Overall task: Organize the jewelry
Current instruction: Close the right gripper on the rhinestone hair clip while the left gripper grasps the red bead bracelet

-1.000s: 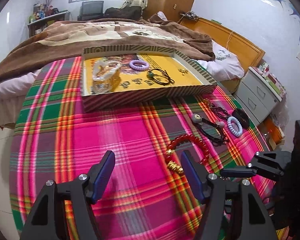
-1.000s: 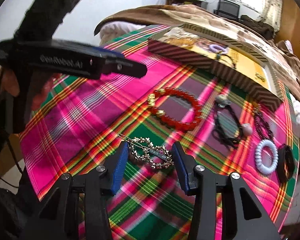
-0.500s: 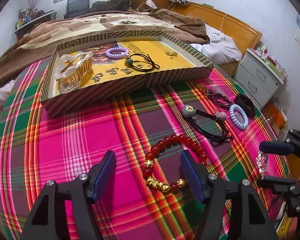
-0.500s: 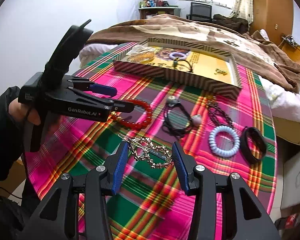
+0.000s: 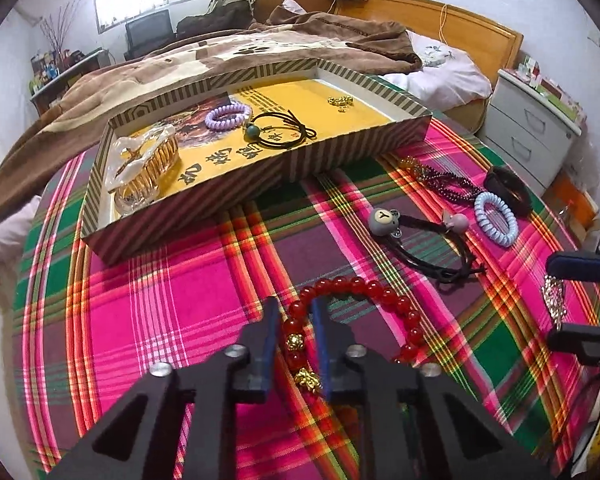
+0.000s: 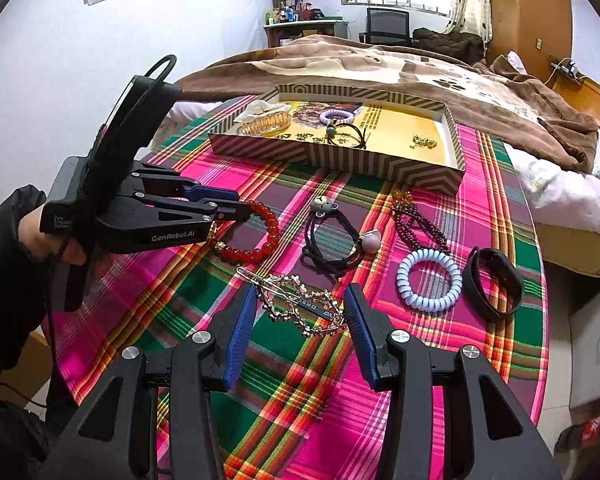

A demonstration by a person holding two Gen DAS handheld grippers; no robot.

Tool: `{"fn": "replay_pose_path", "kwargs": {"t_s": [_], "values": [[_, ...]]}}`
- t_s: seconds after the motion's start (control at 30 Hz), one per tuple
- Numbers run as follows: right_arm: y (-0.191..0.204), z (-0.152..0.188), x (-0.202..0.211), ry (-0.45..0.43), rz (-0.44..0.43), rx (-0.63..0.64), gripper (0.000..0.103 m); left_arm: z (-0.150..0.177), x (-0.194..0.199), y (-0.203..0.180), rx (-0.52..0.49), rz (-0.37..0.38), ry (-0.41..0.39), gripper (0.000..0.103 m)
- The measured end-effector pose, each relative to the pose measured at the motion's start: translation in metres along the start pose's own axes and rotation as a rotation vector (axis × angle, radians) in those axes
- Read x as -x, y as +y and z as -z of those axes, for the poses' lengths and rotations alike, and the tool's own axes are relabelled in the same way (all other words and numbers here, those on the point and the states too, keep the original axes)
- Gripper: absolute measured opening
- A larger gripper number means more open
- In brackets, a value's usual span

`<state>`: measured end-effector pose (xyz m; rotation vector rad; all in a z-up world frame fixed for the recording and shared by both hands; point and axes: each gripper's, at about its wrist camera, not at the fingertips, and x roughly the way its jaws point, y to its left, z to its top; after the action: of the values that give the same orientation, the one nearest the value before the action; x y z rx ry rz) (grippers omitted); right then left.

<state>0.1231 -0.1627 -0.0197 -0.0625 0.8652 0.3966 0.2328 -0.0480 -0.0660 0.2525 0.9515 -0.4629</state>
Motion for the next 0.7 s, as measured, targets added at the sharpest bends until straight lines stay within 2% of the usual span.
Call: {"fn": "replay_pose_path", "kwargs": {"t_s": [0.37,0.7], "values": [[-0.009,0.0,0.002,-0.015,-0.001,-0.026,0.046,-0.002,0.016,-0.001,0.004,-0.002,-0.054,0.01],[-0.01,-0.01,0.012,-0.048,0.008,-0.029,0.046,-0.015,0.053,0.002,0.024,0.047,-0.145,0.01]]}}
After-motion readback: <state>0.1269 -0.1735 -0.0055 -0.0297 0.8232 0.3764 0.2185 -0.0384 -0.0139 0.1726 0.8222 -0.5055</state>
